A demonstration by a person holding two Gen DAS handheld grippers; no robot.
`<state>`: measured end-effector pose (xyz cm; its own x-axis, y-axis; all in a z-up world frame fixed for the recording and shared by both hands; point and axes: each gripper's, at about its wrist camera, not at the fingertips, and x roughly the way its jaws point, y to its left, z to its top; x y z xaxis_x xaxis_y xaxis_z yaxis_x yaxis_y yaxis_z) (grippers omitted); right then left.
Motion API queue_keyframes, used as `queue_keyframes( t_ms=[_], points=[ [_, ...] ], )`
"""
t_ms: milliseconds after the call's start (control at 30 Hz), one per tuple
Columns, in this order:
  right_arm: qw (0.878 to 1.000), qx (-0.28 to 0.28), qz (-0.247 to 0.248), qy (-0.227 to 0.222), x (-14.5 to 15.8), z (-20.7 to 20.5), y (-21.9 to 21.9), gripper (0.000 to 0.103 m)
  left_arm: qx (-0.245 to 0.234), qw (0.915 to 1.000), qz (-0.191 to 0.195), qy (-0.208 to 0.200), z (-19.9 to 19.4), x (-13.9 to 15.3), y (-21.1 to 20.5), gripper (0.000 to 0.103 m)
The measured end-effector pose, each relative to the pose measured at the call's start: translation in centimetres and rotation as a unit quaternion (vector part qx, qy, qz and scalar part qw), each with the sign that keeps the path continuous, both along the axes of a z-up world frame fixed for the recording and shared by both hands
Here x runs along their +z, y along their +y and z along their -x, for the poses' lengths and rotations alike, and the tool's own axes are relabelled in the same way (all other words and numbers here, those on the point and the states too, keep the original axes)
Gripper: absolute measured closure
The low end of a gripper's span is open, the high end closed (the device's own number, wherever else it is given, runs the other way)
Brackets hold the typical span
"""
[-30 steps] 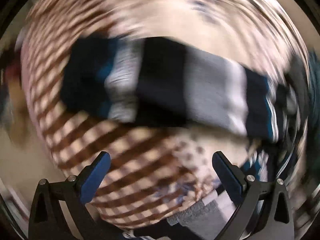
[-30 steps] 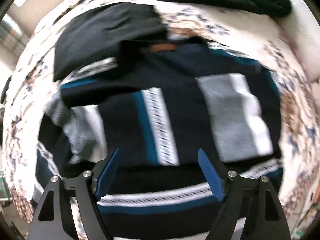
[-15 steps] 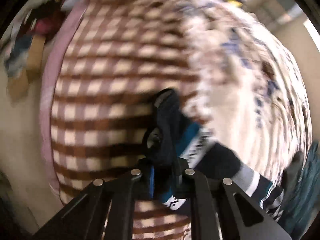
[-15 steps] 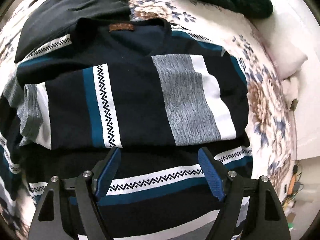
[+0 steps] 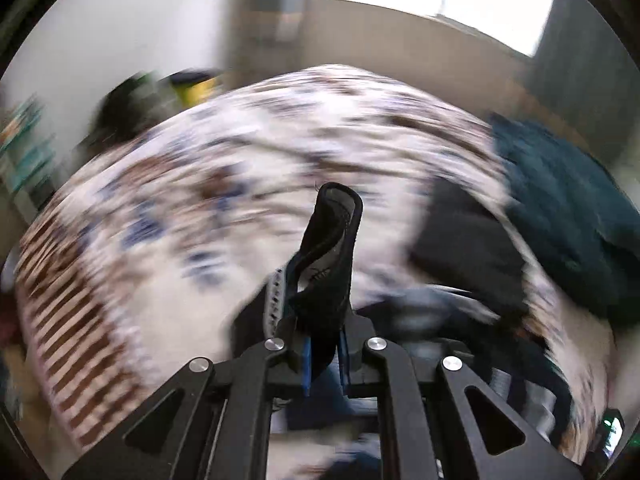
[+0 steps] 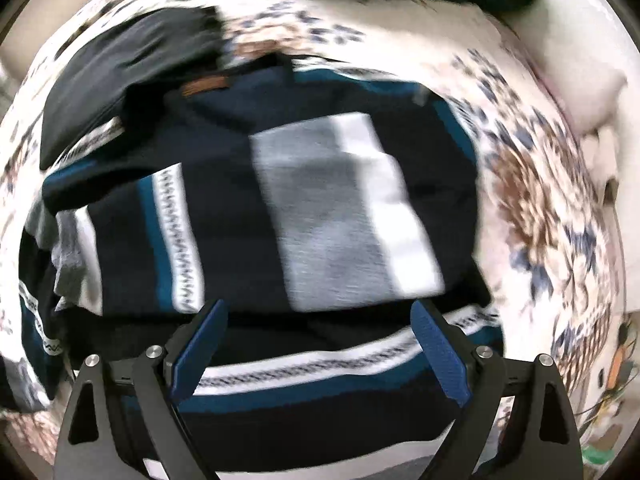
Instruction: Fold small clothes
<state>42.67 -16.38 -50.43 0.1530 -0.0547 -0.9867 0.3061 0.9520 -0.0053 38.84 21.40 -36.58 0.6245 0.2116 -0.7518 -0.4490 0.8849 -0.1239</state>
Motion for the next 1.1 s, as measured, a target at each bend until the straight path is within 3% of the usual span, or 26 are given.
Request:
queue_keyframes(
  t_ms=[133,300,467,567,600,667,733,800,933,1000,1100],
  points=[
    [1.0,-0.03,-0.004,0.007,-0.4,1.6,-6.0,0.009,-0.132,0.9912,0.015,0.004,-4.4,-0.3,-12.0,0.096],
    [0.998,-0.059,-0.007,0.021,-1.5,3.2,-13.3,0.009,-0.268,0.9622,0.03,0.034,-7.7,-3.0,-27.3,0.096],
    [0.996,-0.084,-0.012,0.027,-2.1,4.5,-18.7,0.009,-0.347,0.9347,0.02,0.075,-8.9,-6.3,-37.9,0.094],
    [0.995,-0.093,-0.03,0.026,-2.3,4.7,-20.9,0.009,-0.358,0.9262,0.015,0.116,-8.9,-8.4,-41.6,0.091],
    [0.995,-0.094,-0.038,0.023,-2.3,4.7,-21.5,0.009,-0.359,0.9252,0.019,0.123,-8.7,-8.7,-42.1,0.086],
    [0.994,-0.094,-0.056,0.016,-1.9,4.5,-22.6,0.009,-0.349,0.9273,0.034,0.13,-8.6,-9.0,-41.4,0.066],
    [0.993,-0.093,-0.077,0.009,-1.4,4.1,-23.3,0.009,-0.33,0.9332,0.059,0.129,-8.5,-8.8,-39.3,0.029],
    [0.99,-0.096,-0.103,-0.005,-0.6,3.5,-23.7,0.009,-0.305,0.9416,0.067,0.127,-8.5,-8.4,-36.3,0.014],
    [0.981,-0.09,-0.169,-0.026,0.3,0.8,-23.0,0.009,-0.217,0.9676,0.023,0.127,-8.3,-7.8,-27.4,0.014],
    [0.98,-0.077,-0.179,-0.03,0.3,-0.8,-21.7,0.009,-0.169,0.9747,-0.021,0.144,-8.6,-9.0,-23.0,0.014],
    [0.981,-0.046,-0.185,-0.026,-1.0,-3.6,-19.1,0.011,-0.112,0.9758,-0.048,0.181,-9.2,-11.9,-17.7,0.014]
  ],
)
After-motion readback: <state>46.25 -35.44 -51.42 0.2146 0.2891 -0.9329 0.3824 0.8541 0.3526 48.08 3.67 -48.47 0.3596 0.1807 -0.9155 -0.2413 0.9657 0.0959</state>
